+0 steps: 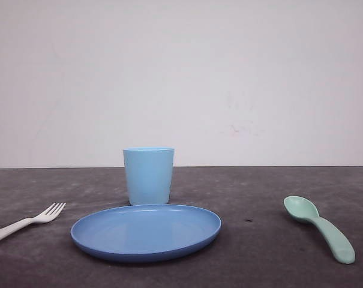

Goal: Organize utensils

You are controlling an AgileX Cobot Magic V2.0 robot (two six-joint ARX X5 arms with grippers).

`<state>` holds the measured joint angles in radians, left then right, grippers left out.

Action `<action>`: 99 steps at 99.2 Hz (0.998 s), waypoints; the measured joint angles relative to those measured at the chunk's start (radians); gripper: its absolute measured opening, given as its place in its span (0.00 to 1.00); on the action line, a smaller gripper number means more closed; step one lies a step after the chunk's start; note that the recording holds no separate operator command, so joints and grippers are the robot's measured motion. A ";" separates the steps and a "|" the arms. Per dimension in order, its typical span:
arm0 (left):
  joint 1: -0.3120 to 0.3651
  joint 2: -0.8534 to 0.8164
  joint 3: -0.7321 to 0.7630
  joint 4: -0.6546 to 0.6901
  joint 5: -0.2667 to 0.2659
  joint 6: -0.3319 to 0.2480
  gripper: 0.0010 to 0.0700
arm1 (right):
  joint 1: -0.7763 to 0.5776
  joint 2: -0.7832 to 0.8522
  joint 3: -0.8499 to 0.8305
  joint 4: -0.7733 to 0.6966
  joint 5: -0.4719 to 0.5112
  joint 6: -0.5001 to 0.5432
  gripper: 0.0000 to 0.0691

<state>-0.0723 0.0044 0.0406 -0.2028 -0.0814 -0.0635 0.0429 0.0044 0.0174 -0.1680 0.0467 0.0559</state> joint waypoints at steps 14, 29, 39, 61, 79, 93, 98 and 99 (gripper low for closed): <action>0.000 0.000 0.000 0.000 0.000 0.000 0.02 | 0.000 0.000 0.000 0.000 0.000 0.000 0.01; 0.000 0.000 -0.001 0.003 0.000 -0.009 0.02 | 0.000 0.000 0.000 0.000 -0.022 0.046 0.01; 0.000 0.000 -0.001 0.003 0.000 -0.058 0.02 | 0.000 0.000 0.000 0.000 -0.055 0.117 0.01; 0.000 0.000 -0.006 0.018 0.001 -0.163 0.02 | 0.000 0.000 0.000 0.000 -0.094 0.224 0.00; 0.000 0.000 -0.008 0.053 0.001 -0.209 0.02 | 0.000 0.000 0.000 0.037 -0.111 0.283 0.01; 0.000 0.013 0.021 0.015 0.010 -0.256 0.02 | 0.000 0.003 0.035 0.007 -0.148 0.369 0.01; 0.000 0.031 0.055 0.005 0.023 -0.269 0.02 | 0.000 0.014 0.074 -0.010 -0.150 0.391 0.01; 0.000 0.035 0.064 0.002 0.026 -0.271 0.02 | 0.000 0.017 0.084 -0.013 -0.151 0.394 0.00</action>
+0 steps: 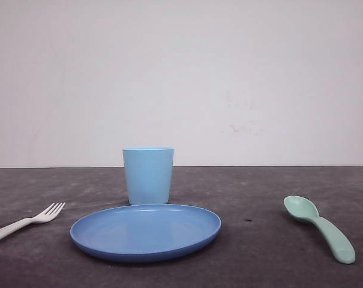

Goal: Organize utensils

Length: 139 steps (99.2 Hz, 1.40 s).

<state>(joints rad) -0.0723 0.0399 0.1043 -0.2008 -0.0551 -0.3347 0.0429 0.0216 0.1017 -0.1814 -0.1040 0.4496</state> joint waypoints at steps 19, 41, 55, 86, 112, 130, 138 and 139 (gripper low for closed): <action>0.000 0.155 0.235 -0.101 0.016 -0.009 0.02 | 0.000 0.145 0.242 -0.122 -0.002 -0.010 0.01; 0.000 0.415 0.521 -0.252 0.070 0.029 0.02 | 0.000 0.429 0.516 -0.285 -0.047 -0.152 0.01; -0.008 0.551 0.626 -0.323 0.132 0.069 0.02 | 0.000 0.575 0.635 -0.386 -0.053 -0.237 0.01; -0.073 0.692 0.633 -0.373 0.159 0.091 0.66 | 0.035 0.687 0.659 -0.414 -0.106 -0.266 0.59; -0.184 0.869 0.633 -0.402 0.159 0.091 0.62 | 0.047 0.695 0.659 -0.399 -0.106 -0.267 0.61; -0.261 1.036 0.633 -0.402 0.159 0.092 0.62 | 0.047 0.698 0.659 -0.398 -0.106 -0.267 0.61; -0.290 1.104 0.633 -0.400 0.159 0.099 0.62 | 0.047 0.698 0.659 -0.398 -0.106 -0.268 0.61; -0.294 1.113 0.633 -0.399 0.159 0.099 0.62 | 0.047 0.698 0.659 -0.398 -0.106 -0.268 0.61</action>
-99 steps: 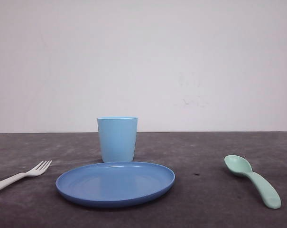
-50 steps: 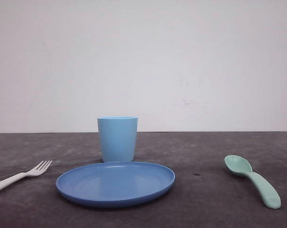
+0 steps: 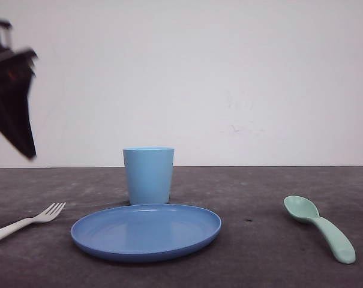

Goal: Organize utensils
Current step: 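Lower the left gripper and grasp the white fork by its handle, then lift the fork with the left gripper and drop it into the blue cup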

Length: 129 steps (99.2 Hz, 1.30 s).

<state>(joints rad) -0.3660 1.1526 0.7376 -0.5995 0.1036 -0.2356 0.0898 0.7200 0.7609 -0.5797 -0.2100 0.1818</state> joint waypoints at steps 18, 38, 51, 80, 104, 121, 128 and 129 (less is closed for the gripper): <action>-0.050 0.130 0.000 0.039 -0.024 0.007 0.62 | 0.000 0.000 0.000 0.000 0.000 0.000 0.61; -0.085 0.208 0.000 0.082 -0.090 0.007 0.61 | 0.000 0.000 0.000 0.000 0.000 0.000 0.61; -0.091 0.239 0.000 0.110 -0.095 0.007 0.40 | 0.000 0.000 0.000 0.000 0.000 0.000 0.61; -0.095 0.269 0.002 0.121 -0.102 0.007 0.16 | 0.000 0.000 0.000 0.000 0.000 -0.002 0.61; -0.095 0.275 0.021 0.109 -0.100 0.006 0.04 | 0.000 0.000 0.001 0.000 0.000 -0.002 0.61; -0.097 0.230 0.095 0.142 -0.097 0.007 0.04 | 0.000 0.000 0.001 0.000 0.000 -0.002 0.61; -0.098 0.171 0.116 0.200 -0.090 0.007 0.04 | 0.000 0.000 0.002 0.000 0.001 -0.002 0.61; -0.098 0.161 0.118 0.211 -0.088 0.006 0.04 | 0.000 0.000 0.002 0.000 0.001 -0.002 0.61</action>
<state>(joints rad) -0.4637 1.3136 0.8555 -0.3882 0.0154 -0.2291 0.0898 0.7200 0.7624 -0.5797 -0.2092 0.1802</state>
